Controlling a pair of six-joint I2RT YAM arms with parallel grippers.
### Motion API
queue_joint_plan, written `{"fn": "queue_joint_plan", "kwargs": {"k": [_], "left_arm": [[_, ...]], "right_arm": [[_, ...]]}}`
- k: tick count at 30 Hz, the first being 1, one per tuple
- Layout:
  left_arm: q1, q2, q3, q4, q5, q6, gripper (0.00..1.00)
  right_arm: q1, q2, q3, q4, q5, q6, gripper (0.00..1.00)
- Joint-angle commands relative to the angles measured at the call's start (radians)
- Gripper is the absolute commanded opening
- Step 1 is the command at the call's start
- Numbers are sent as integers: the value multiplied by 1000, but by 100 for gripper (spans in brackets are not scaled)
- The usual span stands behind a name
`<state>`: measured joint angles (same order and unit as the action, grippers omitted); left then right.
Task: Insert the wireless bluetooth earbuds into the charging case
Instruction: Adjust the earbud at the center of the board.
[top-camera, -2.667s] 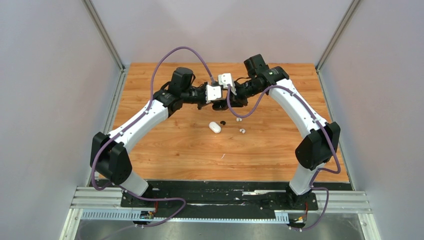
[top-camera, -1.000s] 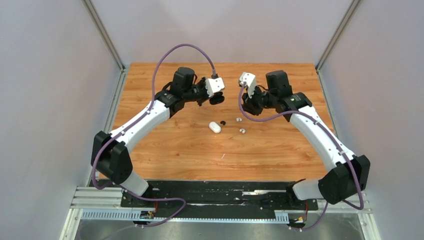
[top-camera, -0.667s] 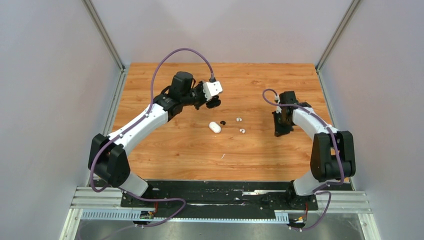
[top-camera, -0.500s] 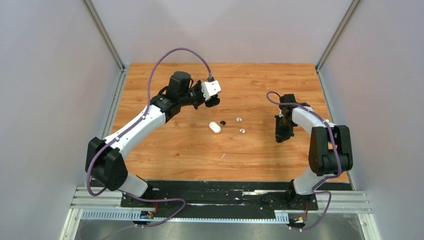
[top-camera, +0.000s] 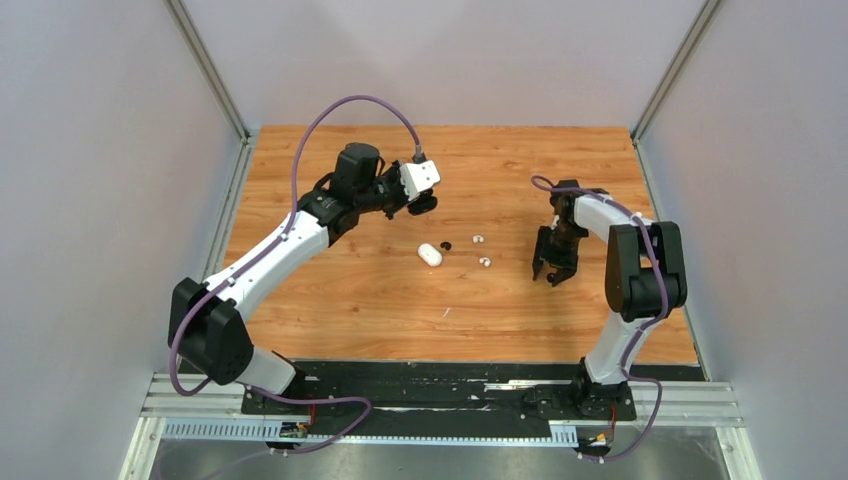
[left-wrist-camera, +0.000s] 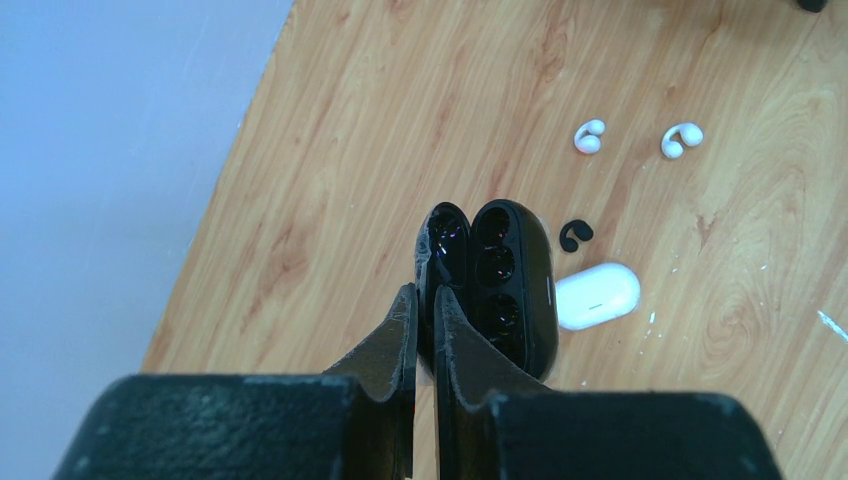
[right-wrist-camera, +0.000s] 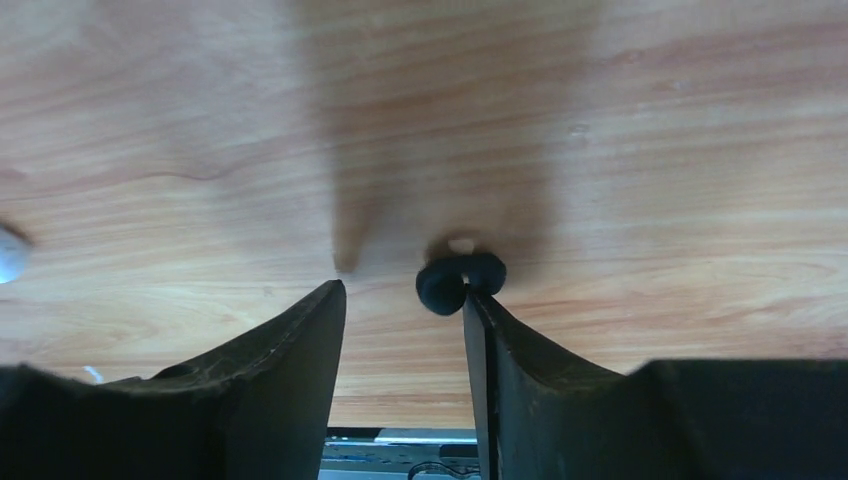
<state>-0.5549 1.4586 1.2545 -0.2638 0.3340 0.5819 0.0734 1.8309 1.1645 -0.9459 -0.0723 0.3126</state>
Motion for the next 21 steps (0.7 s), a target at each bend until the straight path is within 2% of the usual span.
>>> {"fn": "queue_joint_plan", "kwargs": {"k": [1,5,7,10,13,17,21], "left_arm": [[4,-18,32,11,1,-19,0],[4,-10,40,4,1,-12,0],[4,-7,43,0,3,-3,0],[4,-4,51,-13,2,12,0],[5,1,58,-20,3,18,0],[6,7,66,-24,9,13,0],[6,7,75,-30,8,4,0]], "right_arm": [[-5,6,84,73,-65,33,51],[-37,-41,139,39,-117,-32,59],[-55,-58,175,31,-247,-151,62],[-64,-61,234,10,-403,-379,58],[-64,-39,282,-32,-489,-584,53],[-64,-24,273,-39,-518,-686,45],[-64,-48,250,42,-505,-774,43]]}}
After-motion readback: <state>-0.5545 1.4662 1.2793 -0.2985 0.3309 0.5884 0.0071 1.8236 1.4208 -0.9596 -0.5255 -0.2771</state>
